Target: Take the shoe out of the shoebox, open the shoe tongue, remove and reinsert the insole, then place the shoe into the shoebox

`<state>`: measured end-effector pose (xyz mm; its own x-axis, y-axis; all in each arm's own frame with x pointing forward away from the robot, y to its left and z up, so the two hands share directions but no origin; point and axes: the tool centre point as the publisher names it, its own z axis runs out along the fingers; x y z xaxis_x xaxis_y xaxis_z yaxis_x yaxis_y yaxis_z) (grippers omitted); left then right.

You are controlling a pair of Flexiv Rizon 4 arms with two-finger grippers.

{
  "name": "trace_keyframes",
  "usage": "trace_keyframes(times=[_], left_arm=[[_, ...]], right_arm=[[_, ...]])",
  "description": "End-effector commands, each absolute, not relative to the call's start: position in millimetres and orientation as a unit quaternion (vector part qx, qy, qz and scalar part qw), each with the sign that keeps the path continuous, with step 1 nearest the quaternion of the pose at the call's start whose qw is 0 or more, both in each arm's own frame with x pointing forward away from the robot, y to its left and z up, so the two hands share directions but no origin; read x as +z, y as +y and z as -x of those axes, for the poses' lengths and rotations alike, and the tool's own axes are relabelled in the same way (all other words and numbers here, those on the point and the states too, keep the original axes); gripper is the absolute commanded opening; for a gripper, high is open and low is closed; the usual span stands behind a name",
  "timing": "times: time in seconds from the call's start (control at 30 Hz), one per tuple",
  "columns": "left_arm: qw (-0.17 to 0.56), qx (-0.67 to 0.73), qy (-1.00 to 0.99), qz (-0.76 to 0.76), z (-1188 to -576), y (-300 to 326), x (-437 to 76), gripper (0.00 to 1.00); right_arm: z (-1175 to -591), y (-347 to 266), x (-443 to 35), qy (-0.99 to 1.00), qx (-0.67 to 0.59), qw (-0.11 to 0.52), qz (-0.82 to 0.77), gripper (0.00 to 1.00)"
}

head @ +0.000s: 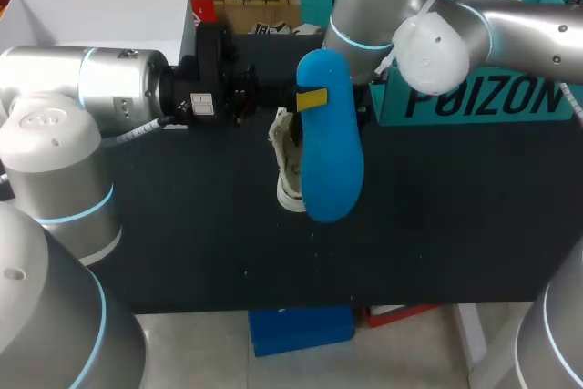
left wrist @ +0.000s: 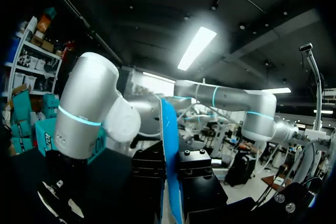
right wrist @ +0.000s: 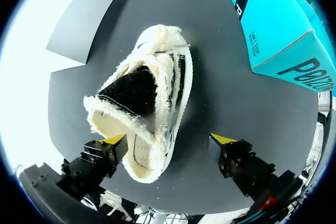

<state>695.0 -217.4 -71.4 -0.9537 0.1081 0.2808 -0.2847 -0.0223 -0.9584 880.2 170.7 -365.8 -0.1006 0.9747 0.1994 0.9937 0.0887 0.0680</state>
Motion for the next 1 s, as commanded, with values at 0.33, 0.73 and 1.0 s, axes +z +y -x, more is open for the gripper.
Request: trace_keyframes(times=[0.33, 0.73, 1.0], left_arm=[[0.135, 0.713, -0.685, -0.067, -693.6, -219.0, -72.1, 0.0], [0.135, 0.713, -0.685, -0.067, -693.6, -219.0, -72.1, 0.0], [0.135, 0.713, -0.685, -0.067, -693.6, -219.0, -72.1, 0.0]], right_arm=[[-859.7, 140.7, -327.4, -0.72, -0.202, 0.155, 0.646, 1.0], [-833.9, 148.2, -287.5, -0.723, -0.273, 0.178, 0.609, 1.0], [-829.2, 149.7, -283.9, -0.724, -0.274, 0.171, 0.609, 1.0]])
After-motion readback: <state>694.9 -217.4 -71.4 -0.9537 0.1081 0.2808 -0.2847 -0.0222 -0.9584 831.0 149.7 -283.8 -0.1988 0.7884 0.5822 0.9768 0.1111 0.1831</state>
